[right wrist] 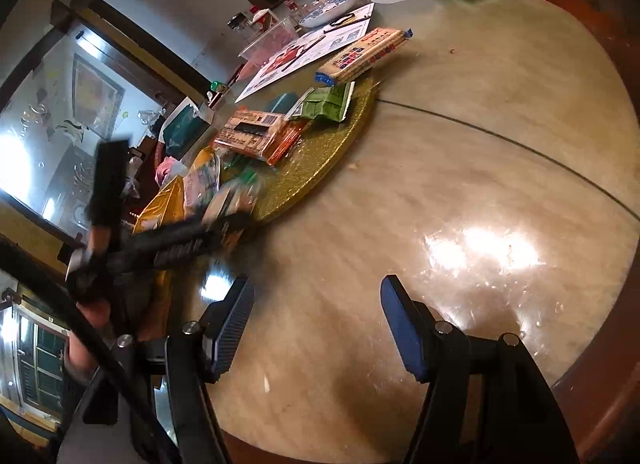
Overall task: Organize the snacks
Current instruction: 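Grasp the small twisted green sachet with the right gripper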
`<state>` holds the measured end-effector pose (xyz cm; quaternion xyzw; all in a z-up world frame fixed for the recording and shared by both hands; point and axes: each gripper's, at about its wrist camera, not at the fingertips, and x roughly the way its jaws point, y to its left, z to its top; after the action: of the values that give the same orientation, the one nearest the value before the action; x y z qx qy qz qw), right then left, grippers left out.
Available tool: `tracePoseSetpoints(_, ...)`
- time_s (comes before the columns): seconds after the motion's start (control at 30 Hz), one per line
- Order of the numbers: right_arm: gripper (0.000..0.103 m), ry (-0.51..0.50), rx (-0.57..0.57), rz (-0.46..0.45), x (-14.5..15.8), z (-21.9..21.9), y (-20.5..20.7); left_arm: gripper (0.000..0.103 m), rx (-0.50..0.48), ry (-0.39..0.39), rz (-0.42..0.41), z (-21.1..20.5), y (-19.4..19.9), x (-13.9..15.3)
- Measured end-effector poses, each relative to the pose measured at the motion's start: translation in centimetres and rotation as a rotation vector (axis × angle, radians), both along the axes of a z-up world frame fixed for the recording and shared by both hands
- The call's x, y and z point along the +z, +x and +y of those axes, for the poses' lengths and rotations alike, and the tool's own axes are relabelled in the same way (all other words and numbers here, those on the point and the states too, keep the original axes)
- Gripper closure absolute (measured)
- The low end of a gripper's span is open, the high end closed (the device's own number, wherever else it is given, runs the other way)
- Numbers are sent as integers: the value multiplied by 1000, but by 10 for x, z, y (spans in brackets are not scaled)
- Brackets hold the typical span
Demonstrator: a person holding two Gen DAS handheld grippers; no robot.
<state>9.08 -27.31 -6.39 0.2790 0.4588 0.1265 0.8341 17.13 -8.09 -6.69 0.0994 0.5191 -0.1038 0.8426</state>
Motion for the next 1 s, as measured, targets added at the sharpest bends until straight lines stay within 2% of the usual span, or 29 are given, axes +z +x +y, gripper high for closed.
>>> tracePoseSetpoints(0.07, 37, 7, 2, 4, 0, -1, 5, 26, 2, -23, -9, 3, -29, 0)
tracePoseSetpoints(0.2, 37, 23, 11, 22, -1, -2, 23, 26, -6, -14, -26, 9, -78, -1)
tracePoseSetpoints(0.27, 37, 25, 13, 32, -1, -2, 37, 26, 17, -53, -22, 17, -96, 0)
tracePoseSetpoints(0.33, 37, 22, 18, 40, -1, -2, 53, 26, 37, -128, -9, 29, -107, 3)
tracePoseSetpoints(0.43, 37, 11, 8, 61, -1, -3, 83, 26, 50, -187, 4, 37, -113, 4)
tracePoseSetpoints(0.6, 37, 75, -44, 110, -5, -10, 135, 26, 48, -212, 6, 41, -118, 4)
tracePoseSetpoints(0.77, 37, 82, -110, 134, -6, -9, 173, 26, 40, -235, 9, 45, -119, 5)
tracePoseSetpoints(0.9, 37, 11, -116, 144, -2, 3, 189, 26, 38, -239, 5, 46, -119, 4)
tracePoseSetpoints(1.0, 40, -128, -95, 135, 3, 22, 190, 26, 36, -241, 4, 46, -120, 4)
